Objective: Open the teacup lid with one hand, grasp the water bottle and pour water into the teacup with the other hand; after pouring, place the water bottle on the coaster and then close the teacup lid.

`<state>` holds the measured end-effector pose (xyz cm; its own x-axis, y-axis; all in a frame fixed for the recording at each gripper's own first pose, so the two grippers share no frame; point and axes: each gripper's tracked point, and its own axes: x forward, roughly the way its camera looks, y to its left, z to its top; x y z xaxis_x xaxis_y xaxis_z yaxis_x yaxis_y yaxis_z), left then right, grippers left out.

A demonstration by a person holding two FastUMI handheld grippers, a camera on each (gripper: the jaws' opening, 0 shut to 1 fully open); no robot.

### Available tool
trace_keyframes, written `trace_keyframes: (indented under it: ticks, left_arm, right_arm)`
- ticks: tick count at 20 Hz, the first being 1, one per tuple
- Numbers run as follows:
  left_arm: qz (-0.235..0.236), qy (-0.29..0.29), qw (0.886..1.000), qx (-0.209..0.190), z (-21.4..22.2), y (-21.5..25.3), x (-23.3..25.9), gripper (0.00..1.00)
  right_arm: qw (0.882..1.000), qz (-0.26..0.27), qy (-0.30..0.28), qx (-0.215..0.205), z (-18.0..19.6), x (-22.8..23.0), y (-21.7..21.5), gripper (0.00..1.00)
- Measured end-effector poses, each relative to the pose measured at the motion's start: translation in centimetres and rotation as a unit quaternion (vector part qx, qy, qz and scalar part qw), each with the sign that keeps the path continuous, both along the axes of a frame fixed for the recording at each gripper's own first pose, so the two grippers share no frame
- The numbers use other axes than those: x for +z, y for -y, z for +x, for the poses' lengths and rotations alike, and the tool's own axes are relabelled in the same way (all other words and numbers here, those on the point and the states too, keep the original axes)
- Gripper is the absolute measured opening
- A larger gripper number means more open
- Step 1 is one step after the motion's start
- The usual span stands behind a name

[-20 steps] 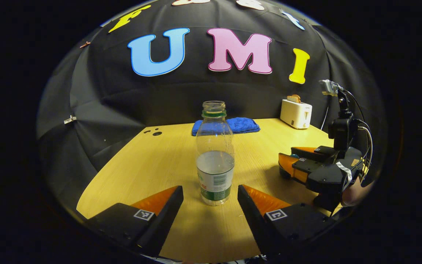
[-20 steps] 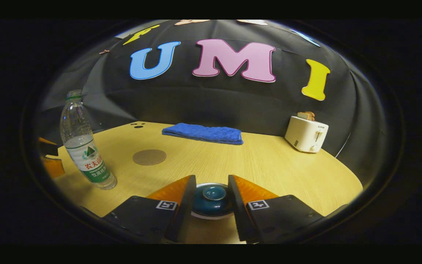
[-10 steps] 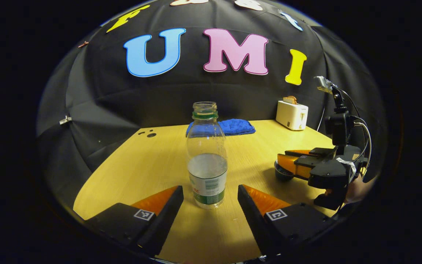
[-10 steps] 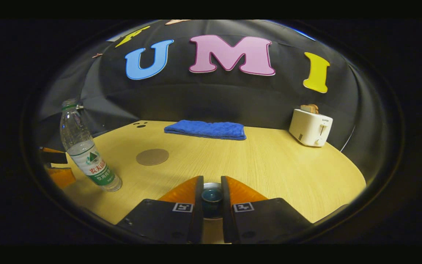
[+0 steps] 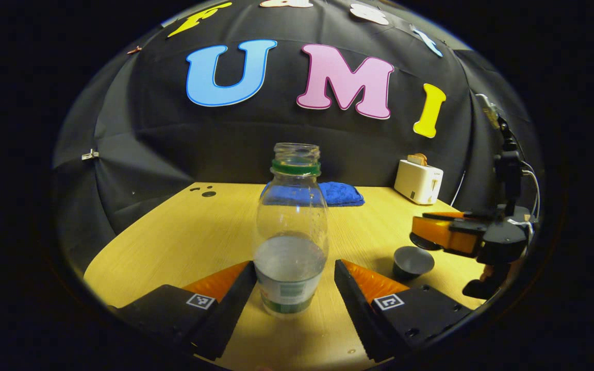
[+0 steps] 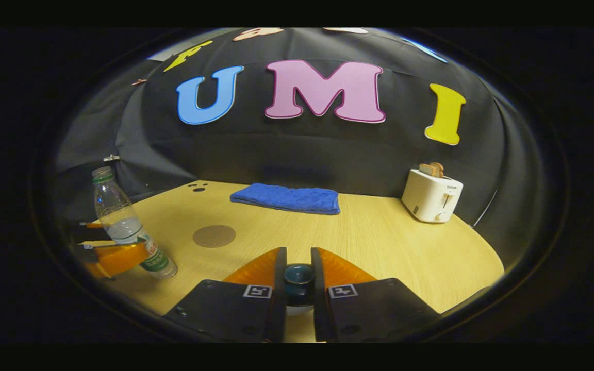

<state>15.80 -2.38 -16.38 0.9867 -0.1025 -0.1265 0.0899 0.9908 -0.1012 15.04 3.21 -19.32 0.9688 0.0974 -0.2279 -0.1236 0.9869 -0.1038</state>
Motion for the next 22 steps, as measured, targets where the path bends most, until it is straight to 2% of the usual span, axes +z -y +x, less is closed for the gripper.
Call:
trace_keyframes:
  ticks: [1,3,4,5,7,9,10,11,15,17,19,21,22]
  left_arm:
    - [-0.007,0.009,1.000,0.001,1.0,0.1,0.2,0.96]
    - [-0.010,0.020,1.000,0.004,2.4,-0.1,0.6,0.96]
    - [-0.009,0.021,1.000,0.003,2.9,-0.2,0.4,0.96]
    - [-0.006,0.020,1.000,0.004,3.3,-0.3,0.1,0.96]
    - [-0.005,0.020,1.000,0.011,3.8,-0.9,-0.2,0.96]
    - [-0.013,0.021,1.000,0.008,3.8,-0.7,-0.2,0.95]
    - [-0.009,0.019,1.000,0.004,3.7,-0.6,-0.3,0.91]
    - [0.004,0.019,1.000,-0.004,3.7,-0.4,-0.6,0.84]
    - [0.060,0.015,0.998,-0.027,3.4,0.4,-0.4,0.78]
    - [0.109,0.026,0.993,-0.034,3.6,0.8,0.5,0.77]
    - [0.174,0.037,0.983,-0.038,4.0,1.0,1.6,0.76]
    - [0.240,0.042,0.969,-0.048,4.5,1.6,2.0,0.76]
    - [0.271,0.049,0.960,-0.054,4.8,1.9,2.4,0.76]
  right_arm:
    - [1.000,-0.003,-0.001,0.000,-0.5,0.0,0.1,0.29]
    - [1.000,-0.010,-0.005,-0.001,-1.3,-0.3,0.3,0.29]
    - [1.000,-0.012,-0.008,-0.002,-1.7,-0.6,0.3,0.25]
    - [1.000,-0.012,-0.012,-0.003,-1.9,-1.0,0.3,0.29]
    - [1.000,-0.010,-0.020,-0.004,-2.3,-1.5,0.3,0.29]
    - [1.000,-0.007,-0.022,-0.007,-2.3,-1.6,0.5,0.20]
    - [1.000,-0.006,-0.021,-0.009,-2.3,-1.4,0.7,0.20]
    - [1.000,-0.003,-0.020,-0.012,-2.2,-1.4,0.8,0.20]
    - [0.999,0.003,-0.018,-0.026,-2.5,-0.9,2.0,0.20]
    - [0.999,0.003,-0.016,-0.032,-2.8,-0.6,2.8,0.20]
    - [0.999,0.003,-0.015,-0.037,-3.1,-0.3,3.5,0.20]
    - [0.999,0.000,-0.012,-0.042,-3.4,0.1,4.4,0.19]
    - [0.999,-0.002,-0.011,-0.044,-3.6,0.1,5.0,0.25]
